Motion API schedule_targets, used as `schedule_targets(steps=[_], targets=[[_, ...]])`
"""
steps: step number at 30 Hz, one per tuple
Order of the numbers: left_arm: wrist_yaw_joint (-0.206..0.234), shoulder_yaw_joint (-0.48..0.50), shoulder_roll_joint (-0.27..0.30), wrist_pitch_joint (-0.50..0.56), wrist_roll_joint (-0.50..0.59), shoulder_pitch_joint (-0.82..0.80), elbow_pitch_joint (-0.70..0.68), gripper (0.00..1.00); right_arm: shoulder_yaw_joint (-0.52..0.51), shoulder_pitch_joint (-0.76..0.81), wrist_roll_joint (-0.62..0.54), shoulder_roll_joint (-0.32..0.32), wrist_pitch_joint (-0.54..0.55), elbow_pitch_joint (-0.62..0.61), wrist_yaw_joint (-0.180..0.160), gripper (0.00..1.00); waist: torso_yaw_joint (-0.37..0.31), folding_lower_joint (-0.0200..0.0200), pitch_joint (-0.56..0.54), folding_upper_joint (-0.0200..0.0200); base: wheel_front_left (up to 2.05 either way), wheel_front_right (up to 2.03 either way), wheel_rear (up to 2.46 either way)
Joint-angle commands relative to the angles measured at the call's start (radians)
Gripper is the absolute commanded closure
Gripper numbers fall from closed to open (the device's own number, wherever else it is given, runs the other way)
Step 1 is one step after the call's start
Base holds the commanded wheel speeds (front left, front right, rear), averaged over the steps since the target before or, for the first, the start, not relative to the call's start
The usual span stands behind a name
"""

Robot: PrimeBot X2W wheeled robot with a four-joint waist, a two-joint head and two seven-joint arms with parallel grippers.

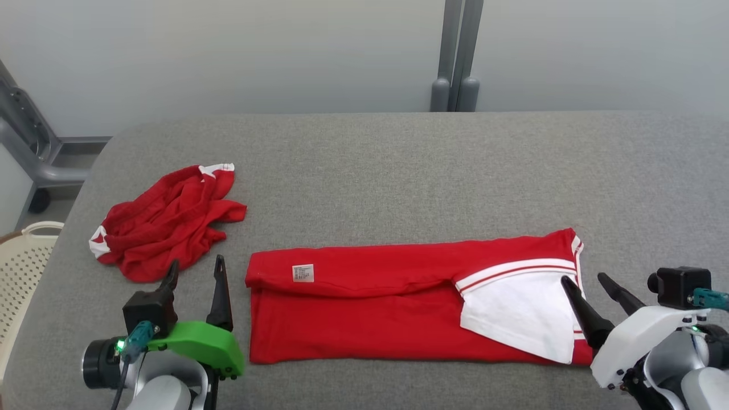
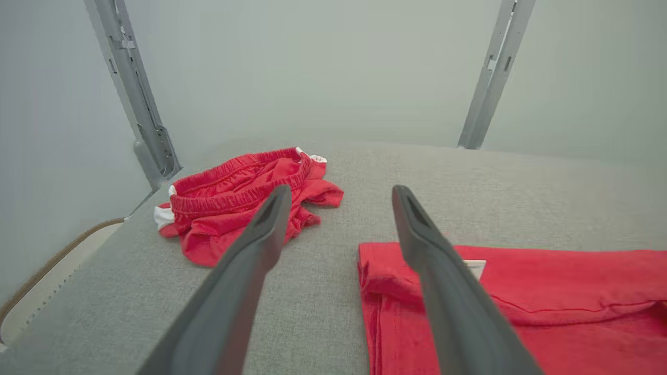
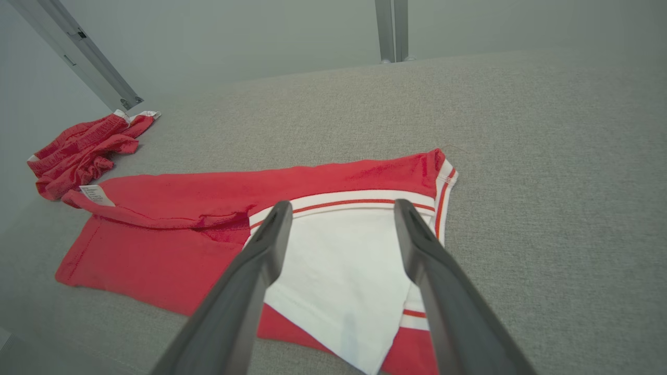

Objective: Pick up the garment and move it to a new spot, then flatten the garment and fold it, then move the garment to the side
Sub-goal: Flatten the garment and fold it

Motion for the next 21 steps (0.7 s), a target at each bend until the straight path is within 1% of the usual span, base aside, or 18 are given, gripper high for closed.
schedule_targets(steps=[1,6,9,10,11,13,17,19,21], targets=[[0.003,0.016,-0.007,-0.011,-0.014,0.033,-0.021,0.0,-0.021,0.017,-0.023,0.032,-0.028,0.01,0.0,0.0,-0.003,0.0,-0.019,-0.0001,0.0,0.0,0.0],[-0.002,0.089,-0.04,-0.025,-0.061,0.103,-0.095,0.0,-0.086,0.025,-0.085,0.139,-0.113,0.03,0.0,0.0,0.0,0.0,-0.041,-0.0001,0.0,0.0,0.0],[-0.014,0.132,-0.059,-0.027,-0.067,0.144,-0.14,0.0,-0.116,0.036,-0.109,0.181,-0.153,0.032,0.0,0.0,0.003,0.0,-0.053,-0.0001,0.0,0.0,0.0],[-0.023,0.146,-0.063,-0.026,-0.062,0.161,-0.153,0.0,-0.122,0.037,-0.119,0.191,-0.167,0.03,0.0,0.0,0.003,0.0,-0.057,-0.0001,0.0,0.0,0.0],[-0.04,0.17,-0.077,-0.026,-0.061,0.2,-0.173,0.0,-0.132,0.04,-0.138,0.209,-0.197,0.03,0.0,0.0,0.003,0.0,-0.064,-0.0001,0.0,0.0,0.0],[-0.065,0.18,-0.081,-0.026,-0.056,0.231,-0.183,0.0,-0.132,0.048,-0.159,0.222,-0.224,0.031,0.0,0.0,0.005,0.0,-0.071,-0.0001,0.0,0.0,0.0],[-0.108,0.183,-0.064,-0.026,-0.04,0.281,-0.18,0.0,-0.115,0.062,-0.207,0.236,-0.26,0.036,0.0,0.0,0.01,0.0,-0.082,-0.0001,0.0,0.0,0.0],[-0.118,0.174,-0.057,-0.026,-0.029,0.303,-0.183,0.0,-0.1,0.072,-0.226,0.244,-0.268,0.039,0.0,0.0,0.013,0.0,-0.085,-0.0001,0.0,0.0,0.0],[-0.119,0.164,-0.046,-0.026,-0.017,0.317,-0.184,0.0,-0.071,0.087,-0.276,0.235,-0.269,0.044,0.0,0.0,0.02,0.0,-0.088,-0.0001,0.0,0.0,0.0]])
